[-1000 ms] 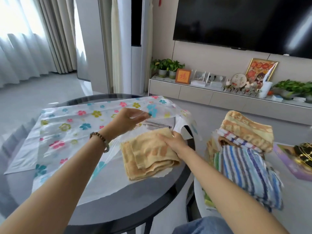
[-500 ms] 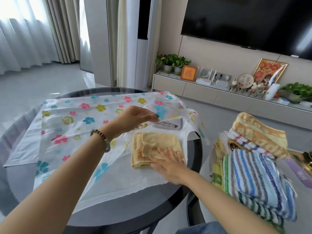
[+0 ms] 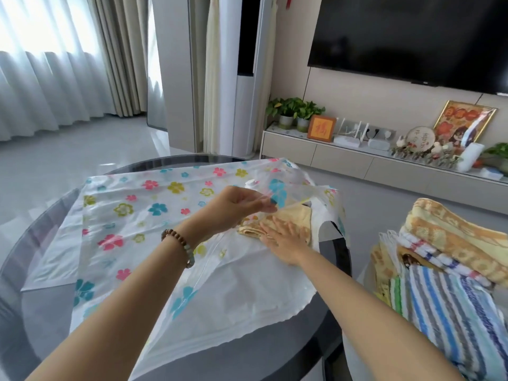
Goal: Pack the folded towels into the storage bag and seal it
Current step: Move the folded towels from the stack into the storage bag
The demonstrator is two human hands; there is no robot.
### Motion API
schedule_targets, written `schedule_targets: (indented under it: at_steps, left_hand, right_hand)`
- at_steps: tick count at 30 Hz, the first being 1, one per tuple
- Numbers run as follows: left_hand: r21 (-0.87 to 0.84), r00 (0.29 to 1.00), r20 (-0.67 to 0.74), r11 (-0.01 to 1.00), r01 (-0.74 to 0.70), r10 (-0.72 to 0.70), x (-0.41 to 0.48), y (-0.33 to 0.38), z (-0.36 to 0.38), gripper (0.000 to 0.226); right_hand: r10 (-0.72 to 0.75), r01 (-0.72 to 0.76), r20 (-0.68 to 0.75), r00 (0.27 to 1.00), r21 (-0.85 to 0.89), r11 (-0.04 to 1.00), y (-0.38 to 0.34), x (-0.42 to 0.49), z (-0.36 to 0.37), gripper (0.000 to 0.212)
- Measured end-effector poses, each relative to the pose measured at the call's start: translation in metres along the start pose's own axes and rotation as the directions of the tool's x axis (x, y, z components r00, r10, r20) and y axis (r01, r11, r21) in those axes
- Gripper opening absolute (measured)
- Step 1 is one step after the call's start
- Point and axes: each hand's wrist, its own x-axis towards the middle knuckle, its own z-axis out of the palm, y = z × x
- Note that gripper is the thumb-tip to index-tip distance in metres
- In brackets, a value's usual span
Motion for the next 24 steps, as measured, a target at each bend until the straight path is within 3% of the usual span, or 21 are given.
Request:
schedule_targets:
  at_steps: [2, 4, 7, 9, 13, 15, 19, 22, 24]
  left_hand:
    - [0.004, 1.0, -0.006, 1.0, 0.011, -0.011, -0.001, -0.001, 0.008, 0.025]
    - [0.004, 1.0, -0.009, 1.0, 0.01, -0.01, -0.003, -0.002, 0.019, 0.025]
    - [0.045, 1.0, -0.007, 0.999, 0.016, -0.016, -0.006, -0.005, 0.035, 0.025]
    - [0.084, 1.0, 0.003, 0.996, 0.025, -0.026, -0.009, -0.008, 0.044, 0.024]
    - [0.114, 1.0, -0.023, 0.993, 0.008, -0.006, -0.01, -0.007, 0.061, 0.022]
    - [0.112, 0.999, -0.038, 0.994, -0.015, 0.02, -0.009, -0.003, 0.071, 0.022]
    - [0.11, 0.998, -0.055, 0.994, -0.021, 0.027, -0.007, 0.001, 0.082, 0.023]
    - [0.132, 0.998, -0.057, 0.991, 0.011, -0.003, -0.007, -0.001, 0.083, 0.022]
    - [0.156, 0.999, -0.049, 0.987, 0.031, -0.024, -0.006, -0.002, 0.084, 0.022]
  right_hand:
    - [-0.128, 0.129, -0.033, 0.991, 0.032, 0.991, 0.003, -0.03, -0.005, 0.061]
    - [-0.24, 0.239, -0.021, 0.971, 0.209, 0.948, 0.007, -0.069, -0.013, 0.065]
    - [-0.297, 0.212, 0.079, 0.952, 0.531, 0.821, 0.029, -0.129, -0.03, 0.048]
    - [-0.285, 0.186, 0.083, 0.955, 0.583, 0.791, 0.058, -0.165, -0.046, 0.033]
    - [-0.077, 0.129, -0.112, 0.991, 0.593, 0.795, 0.136, -0.209, -0.077, 0.021]
    - [0.063, 0.033, -0.147, 0.987, 0.57, 0.821, 0.174, -0.217, -0.087, 0.031]
    - [0.249, -0.243, 0.043, 0.968, 0.424, 0.873, 0.221, -0.224, -0.09, 0.073]
    - [0.265, -0.287, 0.112, 0.958, 0.316, 0.904, 0.227, -0.221, -0.085, 0.098]
    - [0.291, -0.316, 0.133, 0.947, 0.233, 0.92, 0.225, -0.216, -0.083, 0.103]
